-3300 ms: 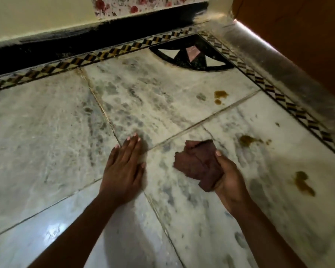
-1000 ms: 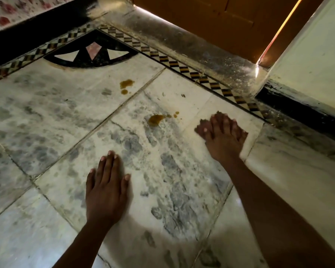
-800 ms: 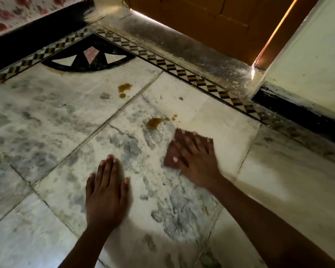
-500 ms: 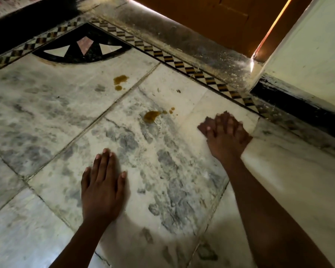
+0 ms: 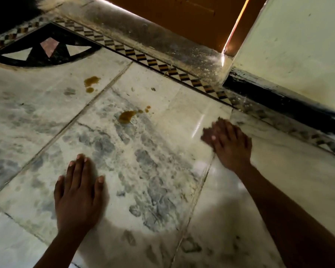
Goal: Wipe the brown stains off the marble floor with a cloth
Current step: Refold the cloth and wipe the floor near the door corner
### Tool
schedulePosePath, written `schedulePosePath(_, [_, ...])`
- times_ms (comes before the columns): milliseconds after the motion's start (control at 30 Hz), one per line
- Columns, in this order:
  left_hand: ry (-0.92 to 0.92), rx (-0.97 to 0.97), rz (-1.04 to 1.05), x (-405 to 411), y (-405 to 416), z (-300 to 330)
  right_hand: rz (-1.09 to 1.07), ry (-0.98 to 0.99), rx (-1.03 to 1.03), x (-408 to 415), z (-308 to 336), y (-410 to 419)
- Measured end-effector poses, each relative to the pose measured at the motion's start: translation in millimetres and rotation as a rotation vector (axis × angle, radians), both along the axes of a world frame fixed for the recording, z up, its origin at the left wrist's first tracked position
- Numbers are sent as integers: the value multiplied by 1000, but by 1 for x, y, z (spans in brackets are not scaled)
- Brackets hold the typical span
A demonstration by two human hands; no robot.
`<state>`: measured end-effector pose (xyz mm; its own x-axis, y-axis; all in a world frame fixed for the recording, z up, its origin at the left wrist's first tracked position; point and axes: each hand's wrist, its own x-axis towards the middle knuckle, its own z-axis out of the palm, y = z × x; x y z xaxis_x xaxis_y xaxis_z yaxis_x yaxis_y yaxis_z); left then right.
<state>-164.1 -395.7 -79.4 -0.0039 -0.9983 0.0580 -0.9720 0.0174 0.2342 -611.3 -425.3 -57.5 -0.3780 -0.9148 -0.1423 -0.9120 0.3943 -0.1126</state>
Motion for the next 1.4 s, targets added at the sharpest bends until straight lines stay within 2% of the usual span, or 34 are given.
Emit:
schedulePosePath(67, [-3,-6,1,1,0,0,-97,-105,9,1,7,-49])
schedulePosePath(133, [-2,-7,-2,1,0,0,-104,-121,74,13,2,-72])
schedulePosePath(233, [-1,-18,5,-1,0,2,206,53,-17,51,-7,-35])
schedulePosePath(300, [5,-31,8,-1,0,2,423,75,-54,72,-5,31])
schedulePosePath(333, [8,-36,5,-1,0,2,437,45,-64,72,-6,65])
schedulePosePath(400, [12,-39,0,-1,1,2,299,-18,-53,51,-3,113])
schedulePosePath(467, [17,-40,1,0,0,2,44,21,-43,13,-7,115])
schedulePosePath(567, [14,-31,-9,-1,0,1,-306,-28,-35,-21,-3,55])
schedulePosePath(633, [16,-27,-9,1,0,1,-383,-107,0,-16,0,16])
schedulePosePath(733, [26,-44,-11,-1,1,3,-182,-34,29,10,-4,20])
schedulePosePath(833, [37,-56,-7,0,-1,3,140,5,15,46,-6,91])
schedulePosePath(900, [46,-49,-15,0,-1,2,186,4,-44,51,-4,150])
schedulePosePath(967, [41,-45,-16,0,1,1,40,-6,-26,29,1,187])
schedulePosePath(1033, [44,-49,-13,1,1,1,-233,-17,-19,-4,1,186])
schedulePosePath(1100, [41,-39,-17,0,-1,0,-484,-56,-52,-27,2,147])
schedulePosePath(1167, [35,-27,-12,0,-1,0,-595,-114,-38,-34,1,97])
schedulePosePath(1233, [34,-29,-7,0,1,0,-466,-97,46,-29,-9,62])
schedulePosePath(1300, [44,-36,-9,-1,0,2,-185,-28,117,-3,-13,52])
schedulePosePath(1400, [33,-46,-7,-2,1,2,146,5,51,47,-7,93])
